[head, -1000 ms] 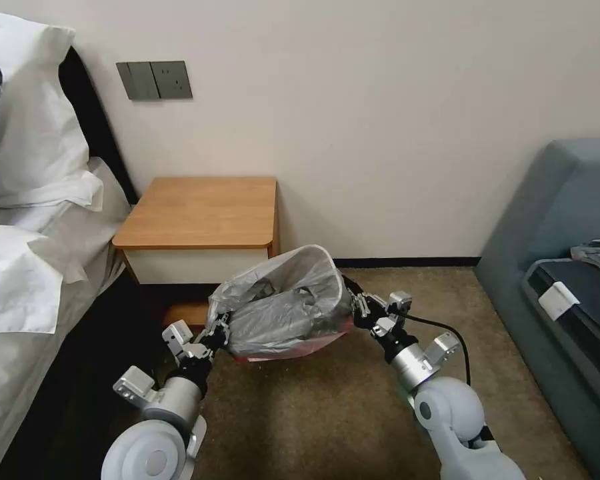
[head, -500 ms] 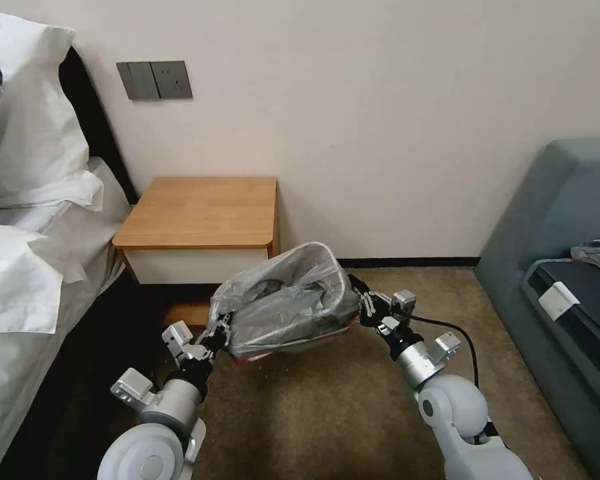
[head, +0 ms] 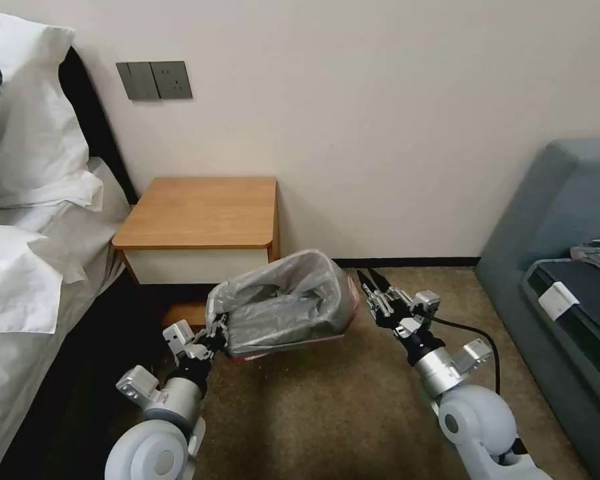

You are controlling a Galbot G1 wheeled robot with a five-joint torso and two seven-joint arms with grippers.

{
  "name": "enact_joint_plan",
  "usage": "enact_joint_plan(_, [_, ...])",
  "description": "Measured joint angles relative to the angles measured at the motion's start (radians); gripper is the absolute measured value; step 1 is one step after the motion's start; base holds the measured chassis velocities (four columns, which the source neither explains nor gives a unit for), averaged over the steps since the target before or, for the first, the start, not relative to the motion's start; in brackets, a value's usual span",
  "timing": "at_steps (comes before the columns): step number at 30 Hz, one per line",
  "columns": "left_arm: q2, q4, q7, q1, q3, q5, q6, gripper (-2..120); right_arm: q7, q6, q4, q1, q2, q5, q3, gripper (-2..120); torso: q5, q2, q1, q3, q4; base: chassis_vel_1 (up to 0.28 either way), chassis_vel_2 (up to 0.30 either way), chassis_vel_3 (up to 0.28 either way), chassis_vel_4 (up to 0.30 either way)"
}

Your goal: Pick up the garbage bag from the table and place it over the trash can.

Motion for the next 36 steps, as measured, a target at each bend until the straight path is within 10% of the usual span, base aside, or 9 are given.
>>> enact_joint_plan(11, [0.047, 0.039, 0.059, -0.011, 0.04, 0.248, -0.013, 4, 0.066, -0.207, 0.268, 0.11, -0.27, 0.134, -0.109, 82, -0.0006, 0.0, 0.0, 0.0, -0.0003, 0.0, 0.0, 0.0, 0.0])
enact_joint_plan(18, [0.075, 0.039, 0.112, -0.027, 0.04, 0.393, -0.017, 3, -0.034, -0.251, 0.203, 0.409, -0.536, 0.029, -0.481, 52, 0.0001, 0.0, 0.0, 0.0, 0.0001, 0.0, 0.0, 0.0, 0.0])
enact_joint_plan(25, [0.071, 0.029, 0.151, -0.037, 0.042, 0.475, -0.026, 3, -0.034, -0.331, 0.109, 0.657, -0.534, -0.045, -0.733, 30, -0.0002, 0.0, 0.0, 0.0, 0.0002, 0.0, 0.0, 0.0, 0.0])
enact_joint_plan(36, [0.06, 0.039, 0.173, -0.04, 0.041, 0.514, -0.046, 3, 0.084, -0.493, 0.064, 0.82, -0.489, -0.054, -0.857, 0, -0.0003, 0.0, 0.0, 0.0, 0.0, 0.0, 0.0, 0.0, 0.0])
